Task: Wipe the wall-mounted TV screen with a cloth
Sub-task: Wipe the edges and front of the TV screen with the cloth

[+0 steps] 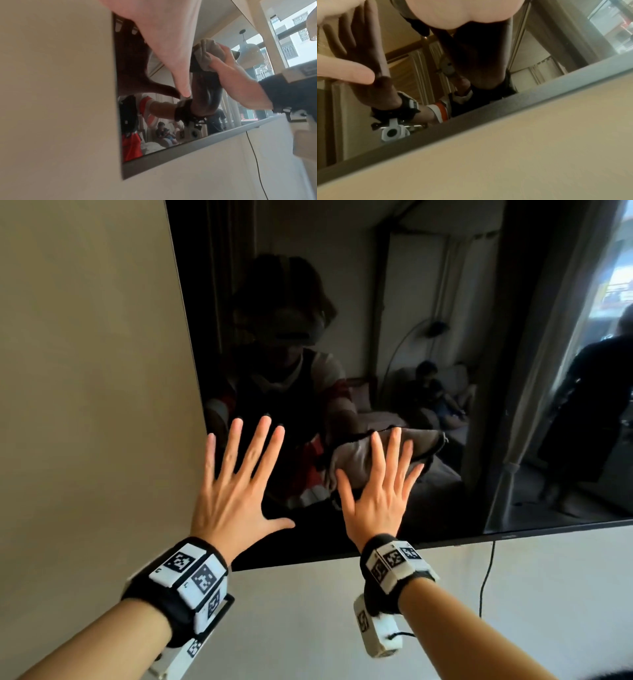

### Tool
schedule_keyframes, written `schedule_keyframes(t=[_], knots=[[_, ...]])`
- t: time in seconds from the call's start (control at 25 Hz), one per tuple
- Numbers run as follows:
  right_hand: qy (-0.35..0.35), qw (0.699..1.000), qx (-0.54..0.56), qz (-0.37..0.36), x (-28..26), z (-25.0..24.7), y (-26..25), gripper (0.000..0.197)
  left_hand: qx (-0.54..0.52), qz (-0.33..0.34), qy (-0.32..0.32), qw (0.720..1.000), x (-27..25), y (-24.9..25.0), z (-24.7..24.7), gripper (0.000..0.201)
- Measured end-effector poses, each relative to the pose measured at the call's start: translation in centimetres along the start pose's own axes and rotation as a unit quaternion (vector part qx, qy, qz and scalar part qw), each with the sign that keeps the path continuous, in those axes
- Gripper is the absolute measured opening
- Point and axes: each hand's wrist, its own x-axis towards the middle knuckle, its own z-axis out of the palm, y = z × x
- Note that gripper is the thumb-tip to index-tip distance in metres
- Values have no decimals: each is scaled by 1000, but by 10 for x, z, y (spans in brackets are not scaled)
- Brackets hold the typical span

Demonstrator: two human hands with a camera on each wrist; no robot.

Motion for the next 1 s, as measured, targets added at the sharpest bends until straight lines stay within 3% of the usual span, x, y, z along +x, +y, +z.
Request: schedule_keyframes(t=[0.28, 0.52, 0.72, 0.92, 1.0], knots=[[66, 997, 43, -22, 105, 1, -95, 73, -7, 4, -23, 1000, -12, -23, 6, 148], [-20, 993, -30, -109, -9, 14, -39, 74, -14, 6, -10, 1000, -14, -25, 9, 149], [44, 997, 27, -57, 49, 14, -66, 72, -9, 12, -15, 1000, -13, -26, 12, 147], [-14, 992, -35, -117, -22, 15, -18, 73, -7, 13, -9, 1000, -12, -27, 10, 148], [-8, 990, -38, -136, -8, 13, -18, 72, -3, 10, -11, 1000, -12, -26, 9, 148]])
